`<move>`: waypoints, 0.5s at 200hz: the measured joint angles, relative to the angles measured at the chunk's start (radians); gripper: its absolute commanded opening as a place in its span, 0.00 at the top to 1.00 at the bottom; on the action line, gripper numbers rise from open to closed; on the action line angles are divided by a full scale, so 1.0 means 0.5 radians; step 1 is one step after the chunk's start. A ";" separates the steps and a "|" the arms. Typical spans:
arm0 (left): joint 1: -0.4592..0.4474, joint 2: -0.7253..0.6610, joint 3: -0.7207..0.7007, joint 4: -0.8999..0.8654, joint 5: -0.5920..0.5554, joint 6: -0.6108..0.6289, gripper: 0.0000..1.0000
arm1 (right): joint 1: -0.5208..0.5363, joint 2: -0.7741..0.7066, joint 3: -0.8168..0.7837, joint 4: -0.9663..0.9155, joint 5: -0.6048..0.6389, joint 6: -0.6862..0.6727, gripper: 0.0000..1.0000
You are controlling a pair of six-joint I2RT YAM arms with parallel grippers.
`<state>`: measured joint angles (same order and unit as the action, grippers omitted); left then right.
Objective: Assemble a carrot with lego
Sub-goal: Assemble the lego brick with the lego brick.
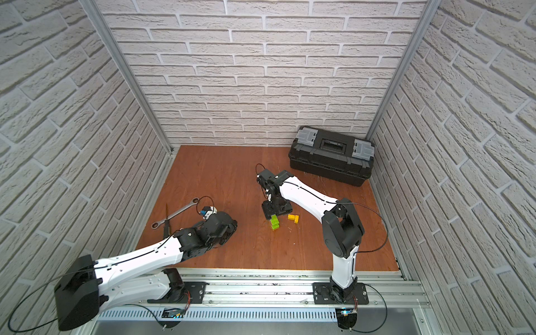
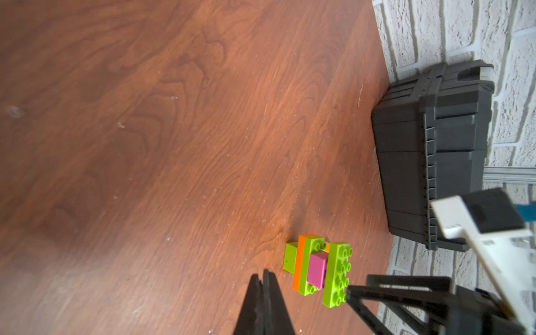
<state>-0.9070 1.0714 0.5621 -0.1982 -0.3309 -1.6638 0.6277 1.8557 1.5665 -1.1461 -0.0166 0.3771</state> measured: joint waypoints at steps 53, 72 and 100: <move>0.007 -0.007 -0.007 -0.025 -0.006 -0.017 1.00 | -0.036 -0.082 0.075 -0.024 -0.013 -0.030 0.66; 0.007 0.003 -0.007 -0.024 -0.005 -0.018 1.00 | -0.040 -0.079 0.076 -0.021 -0.025 -0.038 0.73; 0.007 0.006 -0.007 -0.025 -0.005 -0.024 1.00 | -0.043 -0.043 0.076 -0.005 -0.051 -0.039 0.76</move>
<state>-0.9035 1.0744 0.5587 -0.2108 -0.3332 -1.6756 0.6060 1.8343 1.6047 -1.1484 -0.0422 0.3576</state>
